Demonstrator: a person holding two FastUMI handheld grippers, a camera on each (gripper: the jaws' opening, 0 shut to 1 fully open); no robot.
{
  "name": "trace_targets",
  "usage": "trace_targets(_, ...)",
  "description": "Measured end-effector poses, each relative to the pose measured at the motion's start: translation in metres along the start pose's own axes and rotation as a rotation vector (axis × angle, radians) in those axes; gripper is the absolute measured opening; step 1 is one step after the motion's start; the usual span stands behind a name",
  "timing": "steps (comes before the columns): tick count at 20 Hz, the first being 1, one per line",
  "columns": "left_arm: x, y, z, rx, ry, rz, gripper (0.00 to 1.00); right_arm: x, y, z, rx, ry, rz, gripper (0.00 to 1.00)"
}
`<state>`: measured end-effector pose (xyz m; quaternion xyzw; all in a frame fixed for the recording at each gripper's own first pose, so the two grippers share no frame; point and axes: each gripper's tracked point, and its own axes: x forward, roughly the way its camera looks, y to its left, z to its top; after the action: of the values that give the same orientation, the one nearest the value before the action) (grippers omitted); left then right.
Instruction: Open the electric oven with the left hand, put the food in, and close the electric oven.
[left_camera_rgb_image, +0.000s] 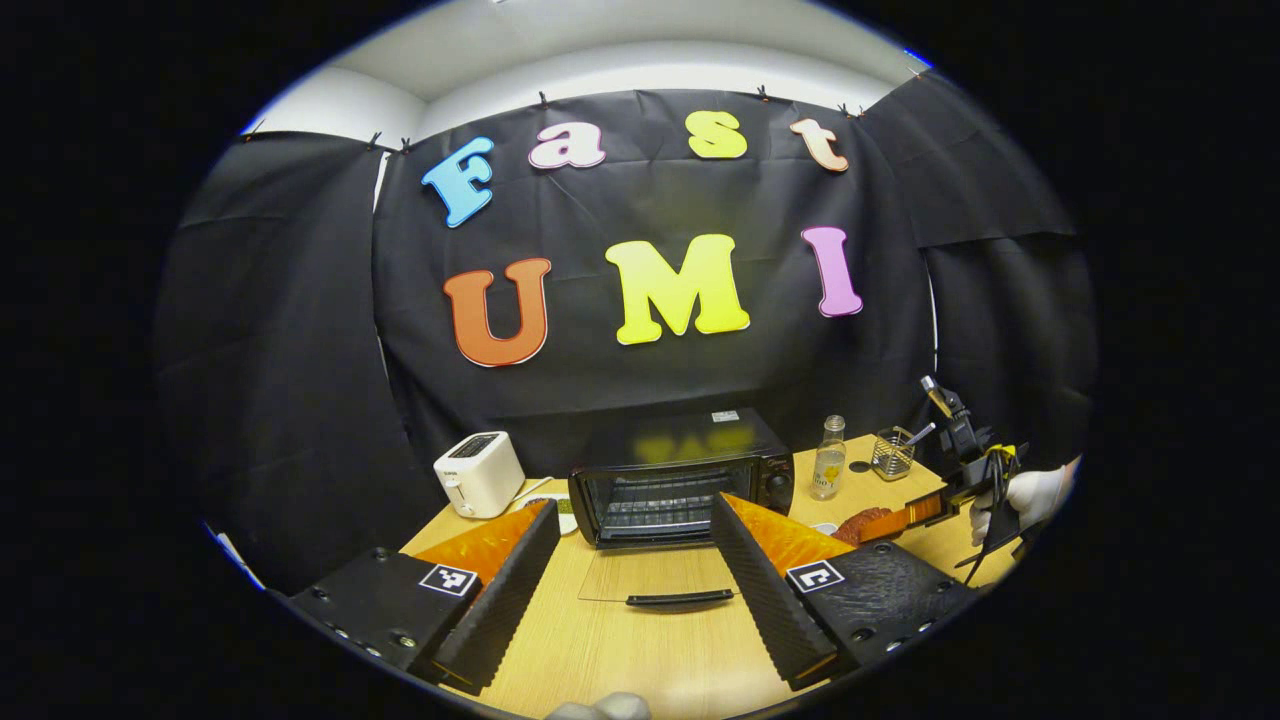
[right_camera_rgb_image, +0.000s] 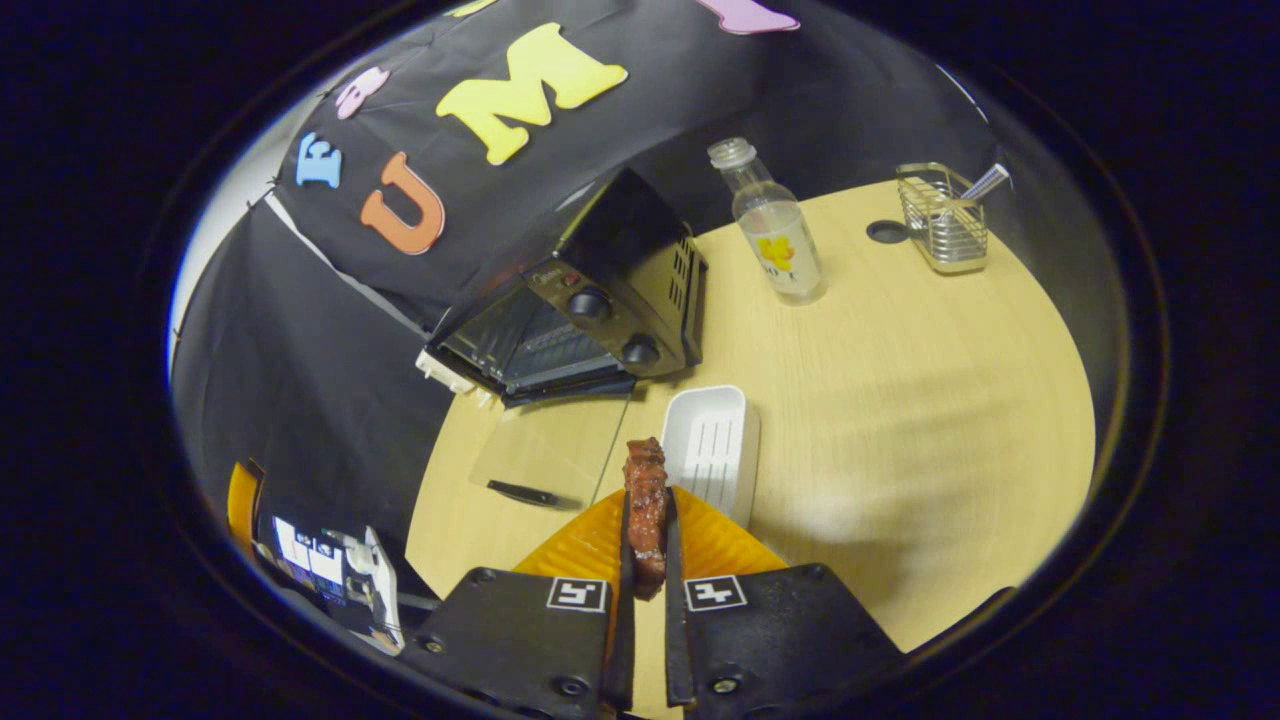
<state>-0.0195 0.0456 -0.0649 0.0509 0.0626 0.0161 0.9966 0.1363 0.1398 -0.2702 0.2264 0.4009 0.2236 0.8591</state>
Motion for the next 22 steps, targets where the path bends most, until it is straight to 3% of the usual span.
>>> trace_targets(2, 0.004, 0.016, -0.006, -0.011, 0.001, -0.021, 0.96, 0.0, 0.022, 0.002, 0.021, -0.046, -0.008, 0.12)
trace_targets(3, 0.005, 0.026, -0.009, -0.014, 0.003, -0.022, 0.97, 0.002, 0.034, 0.002, 0.041, -0.067, -0.007, 0.15)
trace_targets(8, 0.008, 0.058, -0.025, -0.031, 0.017, -0.045, 0.97, 0.03, 0.086, 0.0, 0.132, -0.151, -0.002, 0.15)
trace_targets(17, 0.014, 0.097, -0.06, -0.049, 0.092, -0.017, 0.96, 0.141, 0.156, 0.027, 0.319, -0.312, 0.051, 0.15)
trace_targets(22, 0.018, 0.115, -0.071, -0.072, 0.097, 0.022, 0.97, 0.196, 0.176, 0.05, 0.371, -0.41, 0.024, 0.15)
